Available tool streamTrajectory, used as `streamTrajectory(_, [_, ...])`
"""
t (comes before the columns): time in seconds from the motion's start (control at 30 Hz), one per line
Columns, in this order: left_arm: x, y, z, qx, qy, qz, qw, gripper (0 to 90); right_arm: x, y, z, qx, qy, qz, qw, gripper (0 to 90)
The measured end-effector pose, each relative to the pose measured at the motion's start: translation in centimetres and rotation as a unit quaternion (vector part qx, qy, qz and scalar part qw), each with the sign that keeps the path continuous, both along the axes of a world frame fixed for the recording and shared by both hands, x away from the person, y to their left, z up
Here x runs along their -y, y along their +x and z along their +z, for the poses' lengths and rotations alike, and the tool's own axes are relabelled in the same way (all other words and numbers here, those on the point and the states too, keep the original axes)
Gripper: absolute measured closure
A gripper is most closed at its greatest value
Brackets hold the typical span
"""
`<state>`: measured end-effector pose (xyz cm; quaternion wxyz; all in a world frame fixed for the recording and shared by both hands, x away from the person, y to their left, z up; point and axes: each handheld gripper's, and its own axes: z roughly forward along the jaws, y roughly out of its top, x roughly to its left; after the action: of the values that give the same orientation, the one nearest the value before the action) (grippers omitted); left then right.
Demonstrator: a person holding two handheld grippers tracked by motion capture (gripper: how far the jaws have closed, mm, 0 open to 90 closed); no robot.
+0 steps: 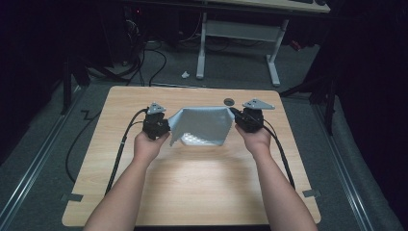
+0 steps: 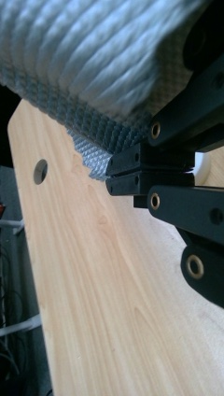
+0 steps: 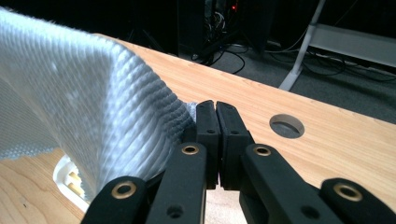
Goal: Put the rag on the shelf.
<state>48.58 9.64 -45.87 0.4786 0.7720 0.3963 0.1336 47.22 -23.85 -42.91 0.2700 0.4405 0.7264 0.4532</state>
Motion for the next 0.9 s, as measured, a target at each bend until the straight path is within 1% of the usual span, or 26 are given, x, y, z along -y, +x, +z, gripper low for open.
streamTrajectory(0.1, [0.1, -0.2, -0.2, 0.001, -0.003, -0.001, 1.0000, 88.7, 0.3, 0.0, -0.4, -0.001, 0.002, -0.004, 1.0000, 89.9])
streamTrajectory(0.3, [0.2, -0.2, -0.4, 0.002, -0.004, -0.001, 1.0000, 88.5, 1.0, 0.0, -1.5, -0.019, -0.003, -0.012, 0.9998, 89.9])
streamTrajectory(0.4, [0.1, -0.1, -0.8, -0.005, -0.012, 0.002, 0.9999, 88.4, 1.0, 0.0, -1.7, -0.018, -0.007, -0.011, 0.9997, 89.9])
streamTrajectory(0.57, [0.2, 0.1, -1.5, -0.017, -0.008, 0.002, 0.9998, 88.4, 1.0, -0.1, -2.0, -0.021, -0.010, -0.011, 0.9997, 89.8])
streamTrajectory(0.67, [0.2, 0.0, -1.8, -0.024, -0.010, 0.002, 0.9997, 88.3, 1.2, -0.1, -2.2, -0.023, -0.014, -0.011, 0.9996, 89.8])
streamTrajectory(0.77, [0.3, 0.0, -2.2, -0.028, -0.014, 0.002, 0.9995, 88.3, 1.4, -0.2, -2.7, -0.024, -0.007, -0.015, 0.9996, 89.8])
streamTrajectory(0.83, [0.4, 0.0, -2.3, -0.030, -0.012, 0.001, 0.9995, 88.2, 1.6, -0.3, -3.1, -0.032, -0.007, -0.016, 0.9994, 89.8])
streamTrajectory(0.9, [0.4, -0.1, -2.4, -0.030, -0.014, 0.003, 0.9995, 88.0, 1.6, -0.3, -3.4, -0.034, -0.007, -0.016, 0.9993, 89.7])
